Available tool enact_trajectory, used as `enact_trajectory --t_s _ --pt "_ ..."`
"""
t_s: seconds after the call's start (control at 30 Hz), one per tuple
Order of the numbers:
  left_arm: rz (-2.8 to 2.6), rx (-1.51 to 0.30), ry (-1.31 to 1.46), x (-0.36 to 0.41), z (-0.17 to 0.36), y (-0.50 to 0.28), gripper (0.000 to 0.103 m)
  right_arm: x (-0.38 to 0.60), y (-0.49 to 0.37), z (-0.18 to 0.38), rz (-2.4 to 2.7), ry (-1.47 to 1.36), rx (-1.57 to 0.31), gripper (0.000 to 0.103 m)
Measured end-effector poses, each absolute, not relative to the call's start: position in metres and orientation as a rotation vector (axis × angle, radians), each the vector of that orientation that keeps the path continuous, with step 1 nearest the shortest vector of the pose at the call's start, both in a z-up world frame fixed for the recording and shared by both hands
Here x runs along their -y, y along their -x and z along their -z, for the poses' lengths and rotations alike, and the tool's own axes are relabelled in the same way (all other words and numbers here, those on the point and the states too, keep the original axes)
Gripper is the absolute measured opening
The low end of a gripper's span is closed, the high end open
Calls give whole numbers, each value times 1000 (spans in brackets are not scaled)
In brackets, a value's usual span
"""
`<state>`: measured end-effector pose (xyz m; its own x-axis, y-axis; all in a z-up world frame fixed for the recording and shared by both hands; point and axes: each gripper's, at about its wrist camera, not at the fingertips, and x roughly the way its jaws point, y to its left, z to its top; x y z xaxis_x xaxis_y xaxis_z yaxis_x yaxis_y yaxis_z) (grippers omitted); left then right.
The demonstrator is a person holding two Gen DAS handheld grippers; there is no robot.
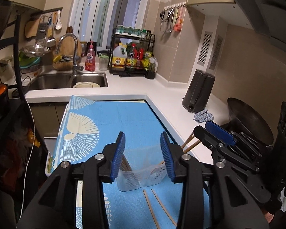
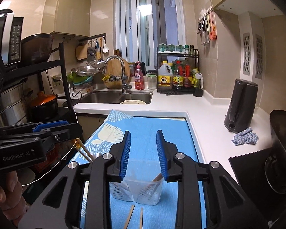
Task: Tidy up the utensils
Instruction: 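Withdraw both open tools toward the last chopsticks on the cloth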
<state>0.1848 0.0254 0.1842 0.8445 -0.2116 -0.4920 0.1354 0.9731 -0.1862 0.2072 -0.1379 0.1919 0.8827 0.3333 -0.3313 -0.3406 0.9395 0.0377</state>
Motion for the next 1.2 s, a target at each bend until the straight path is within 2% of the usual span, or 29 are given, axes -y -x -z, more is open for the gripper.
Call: enact_trajectory --t_s 0.23,0.37,0.53,0.6,0.67,0.73,1.0,1.2 --pt "175 -488 139 -21 -180 -141 42 154 -148 -202 -329 16 -267 32" --pt "175 -492 145 -21 -157 -113 42 167 -111 -192 -305 9 -241 32" --pt "177 -536 127 -18 -105 -82 40 184 -75 -147 -277 -25 -300 32" --pt "177 -550 115 -15 -82 -69 32 190 -64 -122 -269 -36 -337 32" --pt "171 -559 91 -12 -63 -57 29 194 -57 -97 -259 -40 -372 30" --pt "169 -582 89 -10 -45 -49 23 197 -52 -72 -258 -55 -418 24" --pt "151 -635 132 -2 7 -20 23 195 -40 -7 -277 -69 -515 22" --pt "143 -645 132 9 29 -1 23 186 -42 20 -299 -35 -583 28"
